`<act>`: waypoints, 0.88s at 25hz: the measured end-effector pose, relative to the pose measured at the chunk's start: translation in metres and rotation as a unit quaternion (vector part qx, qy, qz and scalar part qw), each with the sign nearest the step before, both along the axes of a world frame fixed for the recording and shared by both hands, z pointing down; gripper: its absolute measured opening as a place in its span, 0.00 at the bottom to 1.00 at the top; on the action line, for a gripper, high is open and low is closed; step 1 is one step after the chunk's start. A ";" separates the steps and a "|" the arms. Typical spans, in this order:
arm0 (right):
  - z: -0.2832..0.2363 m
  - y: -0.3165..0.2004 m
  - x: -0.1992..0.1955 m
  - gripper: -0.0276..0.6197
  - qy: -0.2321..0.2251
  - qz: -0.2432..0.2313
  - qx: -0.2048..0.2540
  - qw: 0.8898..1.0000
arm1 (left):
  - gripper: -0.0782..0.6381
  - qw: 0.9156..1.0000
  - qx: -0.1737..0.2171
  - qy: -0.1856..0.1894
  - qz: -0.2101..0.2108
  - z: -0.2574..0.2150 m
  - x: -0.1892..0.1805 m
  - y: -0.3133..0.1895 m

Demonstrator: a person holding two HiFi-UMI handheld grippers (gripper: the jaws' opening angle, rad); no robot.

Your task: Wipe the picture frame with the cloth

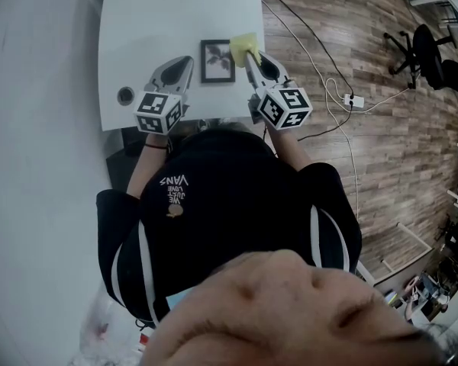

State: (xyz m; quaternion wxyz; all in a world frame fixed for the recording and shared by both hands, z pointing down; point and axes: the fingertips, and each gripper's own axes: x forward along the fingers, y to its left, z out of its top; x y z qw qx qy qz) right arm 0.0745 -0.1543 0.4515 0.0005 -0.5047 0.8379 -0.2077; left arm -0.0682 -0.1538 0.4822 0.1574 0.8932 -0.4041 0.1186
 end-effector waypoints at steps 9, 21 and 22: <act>-0.014 0.000 -0.003 0.12 -0.003 -0.006 0.014 1.000 | 0.13 1.000 0.011 0.005 -0.008 -0.010 -0.004 -0.002; -0.015 -0.002 -0.005 0.12 -0.004 -0.009 0.014 1.000 | 0.13 1.000 0.015 0.011 -0.015 -0.013 -0.007 -0.005; -0.016 -0.002 -0.006 0.12 -0.004 -0.009 0.015 1.000 | 0.13 1.000 0.014 0.012 -0.015 -0.013 -0.008 -0.006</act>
